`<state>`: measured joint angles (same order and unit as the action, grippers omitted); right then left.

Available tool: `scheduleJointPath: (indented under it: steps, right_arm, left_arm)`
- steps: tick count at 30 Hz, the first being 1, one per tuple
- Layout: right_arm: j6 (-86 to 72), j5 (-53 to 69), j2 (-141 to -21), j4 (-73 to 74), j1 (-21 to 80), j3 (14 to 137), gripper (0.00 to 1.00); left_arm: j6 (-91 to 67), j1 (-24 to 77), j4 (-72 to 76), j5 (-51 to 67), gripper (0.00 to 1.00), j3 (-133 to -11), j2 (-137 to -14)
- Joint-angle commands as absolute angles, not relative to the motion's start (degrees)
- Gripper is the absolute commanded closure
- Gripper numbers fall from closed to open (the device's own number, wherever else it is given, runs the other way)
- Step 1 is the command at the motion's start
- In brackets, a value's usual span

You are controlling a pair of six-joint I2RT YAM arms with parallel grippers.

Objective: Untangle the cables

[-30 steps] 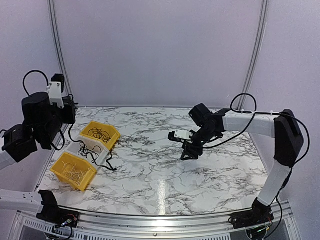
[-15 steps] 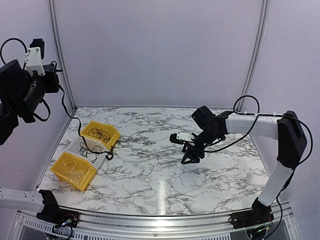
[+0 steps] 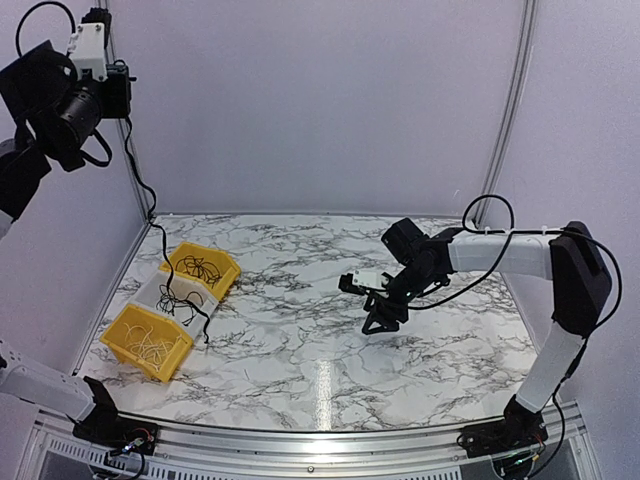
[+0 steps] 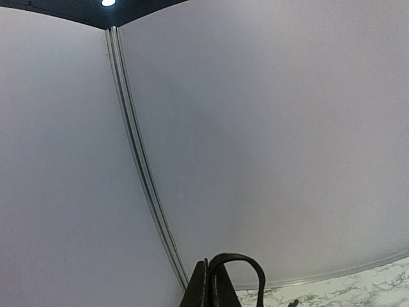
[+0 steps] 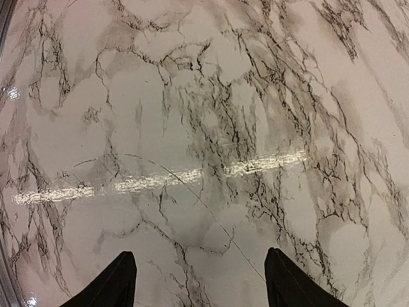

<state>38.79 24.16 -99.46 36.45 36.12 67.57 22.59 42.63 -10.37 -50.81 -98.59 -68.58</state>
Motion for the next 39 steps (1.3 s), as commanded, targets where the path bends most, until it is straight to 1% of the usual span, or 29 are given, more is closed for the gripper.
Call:
scheduleJointPath:
  steps: [1,4,6,8,12,16,21,29,39]
  right_arm:
    - [38.47,24.53,-100.08,35.53,36.64,67.41,0.31]
    - [38.59,24.30,-100.19,35.59,36.64,67.26,0.32]
    - [38.74,24.03,-100.20,35.60,36.65,67.00,0.32]
    - [38.84,23.78,-100.07,35.58,36.65,66.81,0.32]
    - [38.94,23.72,-99.68,35.60,36.60,66.46,0.32]
    - [39.24,23.69,-99.78,35.62,36.64,66.27,0.32]
    - [39.59,23.55,-100.61,35.78,36.61,66.10,0.32]
    - [39.73,22.88,-101.15,35.87,36.67,65.94,0.33]
    - [39.93,22.67,-102.11,36.15,36.69,66.01,0.33]
  left_arm:
    - [26.44,41.35,-11.43,-48.93,1.00,-104.85,-72.22]
    - [28.13,40.06,-12.22,-49.13,1.00,-107.42,-74.06]
    - [28.04,38.82,-12.44,-49.17,1.00,-106.29,-73.78]
    - [26.05,37.09,-13.38,-48.95,1.00,-102.35,-72.22]
    - [18.56,32.75,-18.66,-46.32,1.00,-90.68,-68.70]
    - [9.71,28.06,-25.11,-40.76,1.00,-80.79,-67.06]
    - [3.27,23.42,-25.74,-34.29,1.00,-69.80,-66.38]
    - [-4.70,21.43,-25.05,-24.21,1.00,-61.56,-75.02]
    - [-13.70,19.53,-28.36,-17.85,1.00,-59.26,-85.41]
